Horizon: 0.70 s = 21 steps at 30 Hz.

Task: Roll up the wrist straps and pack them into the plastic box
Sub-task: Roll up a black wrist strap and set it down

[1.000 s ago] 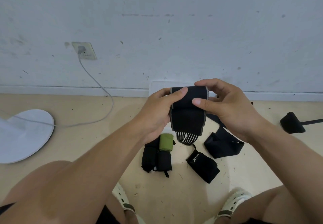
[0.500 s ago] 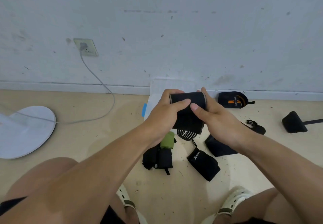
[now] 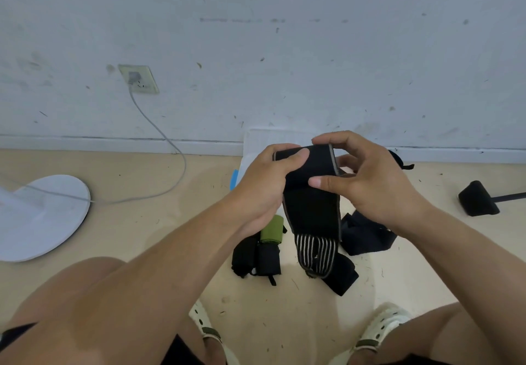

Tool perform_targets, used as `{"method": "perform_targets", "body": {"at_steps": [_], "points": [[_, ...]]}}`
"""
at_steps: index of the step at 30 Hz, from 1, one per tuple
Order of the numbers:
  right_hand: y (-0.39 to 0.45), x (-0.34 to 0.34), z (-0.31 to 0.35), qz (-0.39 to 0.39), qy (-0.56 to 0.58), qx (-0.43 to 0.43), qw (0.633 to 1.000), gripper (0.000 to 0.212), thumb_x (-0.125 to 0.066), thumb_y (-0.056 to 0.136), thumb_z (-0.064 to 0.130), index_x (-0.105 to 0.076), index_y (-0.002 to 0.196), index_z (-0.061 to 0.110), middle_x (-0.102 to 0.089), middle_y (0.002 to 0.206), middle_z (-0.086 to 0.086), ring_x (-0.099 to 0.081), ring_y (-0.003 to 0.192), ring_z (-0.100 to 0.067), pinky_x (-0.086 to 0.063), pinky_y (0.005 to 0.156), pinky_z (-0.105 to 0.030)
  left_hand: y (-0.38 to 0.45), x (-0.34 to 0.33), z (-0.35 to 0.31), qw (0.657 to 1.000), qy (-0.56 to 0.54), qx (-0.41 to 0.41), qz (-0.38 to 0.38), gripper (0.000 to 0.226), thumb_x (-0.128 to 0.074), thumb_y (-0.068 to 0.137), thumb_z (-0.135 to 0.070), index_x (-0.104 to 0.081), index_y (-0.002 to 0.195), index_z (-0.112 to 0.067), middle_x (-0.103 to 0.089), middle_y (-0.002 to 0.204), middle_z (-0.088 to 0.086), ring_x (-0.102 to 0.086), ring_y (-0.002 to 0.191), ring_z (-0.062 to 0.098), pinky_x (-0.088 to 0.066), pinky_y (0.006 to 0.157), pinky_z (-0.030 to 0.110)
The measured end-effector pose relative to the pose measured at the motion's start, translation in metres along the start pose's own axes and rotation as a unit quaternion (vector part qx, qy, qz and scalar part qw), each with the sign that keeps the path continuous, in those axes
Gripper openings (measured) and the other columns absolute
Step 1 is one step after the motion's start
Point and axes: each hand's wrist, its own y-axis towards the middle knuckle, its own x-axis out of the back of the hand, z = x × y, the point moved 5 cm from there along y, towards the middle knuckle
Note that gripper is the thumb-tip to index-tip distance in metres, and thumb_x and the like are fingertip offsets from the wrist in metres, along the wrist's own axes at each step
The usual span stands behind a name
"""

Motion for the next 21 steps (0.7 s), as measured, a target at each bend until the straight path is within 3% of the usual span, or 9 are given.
{"method": "perform_targets", "body": {"at_steps": [5, 7, 10, 12, 13, 15, 16, 18, 21], "points": [[0.000, -0.012, -0.005, 0.051, 0.047, -0.065, 0.995, 0.084, -0.057, 0.088, 0.064, -0.026, 0.162, 0.039, -0.059, 0.139, 0.027, -0.062, 0.120, 0.006, -0.044, 0.112, -0.028, 0.000, 0.002, -0.002, 0.999, 0.019, -0.033, -0.022, 0.026, -0.069, 0.099, -0.021, -0.065, 0.124, -0.019, -0.071, 0.124, 0.010, -0.070, 0.115, 0.027, -0.058, 0.101, 0.047], [-0.002, -0.021, -0.005, 0.070, 0.033, -0.077, 0.994, 0.090, -0.046, 0.089, 0.068, -0.005, 0.164, 0.040, -0.034, 0.143, 0.034, -0.042, 0.134, 0.009, -0.031, 0.112, -0.019, -0.001, 0.000, 0.002, 0.999, 0.025, -0.033, -0.017, 0.026, -0.068, 0.099, -0.019, -0.063, 0.124, -0.018, -0.069, 0.125, 0.012, -0.069, 0.116, 0.028, -0.058, 0.100, 0.047], [-0.003, -0.026, -0.013, 0.095, 0.026, -0.110, 0.989, 0.080, -0.039, 0.099, 0.063, 0.004, 0.163, 0.041, -0.020, 0.157, 0.028, -0.022, 0.148, 0.003, -0.018, 0.120, -0.021, -0.003, 0.000, 0.010, 0.999, 0.034, -0.025, -0.006, 0.026, -0.066, 0.100, -0.018, -0.062, 0.125, -0.018, -0.068, 0.126, 0.013, -0.068, 0.118, 0.030, -0.057, 0.102, 0.050], [-0.003, -0.025, -0.015, 0.104, 0.009, -0.114, 0.988, 0.077, -0.041, 0.102, 0.062, -0.001, 0.164, 0.041, -0.019, 0.161, 0.025, -0.021, 0.150, 0.000, -0.017, 0.121, -0.023, -0.002, 0.002, 0.011, 0.999, 0.041, -0.021, -0.001, 0.024, -0.066, 0.100, -0.018, -0.062, 0.125, -0.019, -0.069, 0.127, 0.012, -0.068, 0.117, 0.029, -0.057, 0.102, 0.051], [-0.002, -0.024, -0.015, 0.102, 0.016, -0.110, 0.989, 0.073, -0.045, 0.102, 0.061, -0.012, 0.164, 0.040, -0.025, 0.160, 0.024, -0.030, 0.148, 0.000, -0.025, 0.120, -0.024, -0.002, 0.003, 0.010, 0.999, 0.044, -0.020, -0.001, 0.025, -0.065, 0.101, -0.018, -0.061, 0.125, -0.019, -0.069, 0.127, 0.012, -0.069, 0.116, 0.028, -0.057, 0.101, 0.049], [0.001, -0.020, -0.011, 0.078, 0.057, -0.085, 0.992, 0.048, -0.059, 0.102, 0.046, -0.048, 0.147, 0.034, -0.064, 0.141, 0.014, -0.063, 0.128, -0.009, -0.051, 0.103, -0.029, 0.000, 0.004, 0.008, 0.999, 0.038, -0.018, -0.004, 0.026, -0.066, 0.100, -0.019, -0.062, 0.126, -0.019, -0.070, 0.125, 0.012, -0.070, 0.114, 0.027, -0.058, 0.100, 0.047], [0.003, -0.016, -0.008, 0.063, 0.078, -0.068, 0.993, 0.036, -0.066, 0.100, 0.034, -0.057, 0.135, 0.031, -0.071, 0.126, 0.008, -0.071, 0.114, -0.014, -0.058, 0.090, -0.026, 0.001, 0.004, 0.007, 0.999, 0.034, -0.017, -0.006, 0.026, -0.067, 0.100, -0.023, -0.062, 0.125, -0.019, -0.071, 0.124, 0.011, -0.071, 0.114, 0.026, -0.058, 0.100, 0.046], [0.005, -0.011, -0.005, 0.047, 0.077, -0.028, 0.996, 0.034, -0.073, 0.094, 0.014, -0.062, 0.123, 0.027, -0.072, 0.117, 0.002, -0.073, 0.104, -0.021, -0.062, 0.084, -0.029, 0.002, 0.003, 0.005, 1.000, 0.025, -0.008, -0.008, 0.030, -0.067, 0.100, -0.032, -0.063, 0.125, -0.016, -0.073, 0.122, 0.010, -0.071, 0.114, 0.025, -0.057, 0.101, 0.044], [0.006, -0.008, -0.001, 0.034, 0.035, 0.014, 0.999, 0.042, -0.079, 0.088, 0.004, -0.063, 0.116, 0.032, -0.070, 0.113, 0.006, -0.069, 0.102, -0.023, -0.063, 0.082, -0.035, 0.003, 0.000, 0.004, 1.000, 0.009, 0.008, 0.002, 0.038, -0.066, 0.100, -0.036, -0.061, 0.130, -0.013, -0.073, 0.124, 0.011, -0.071, 0.116, 0.026, -0.057, 0.103, 0.049]]}}
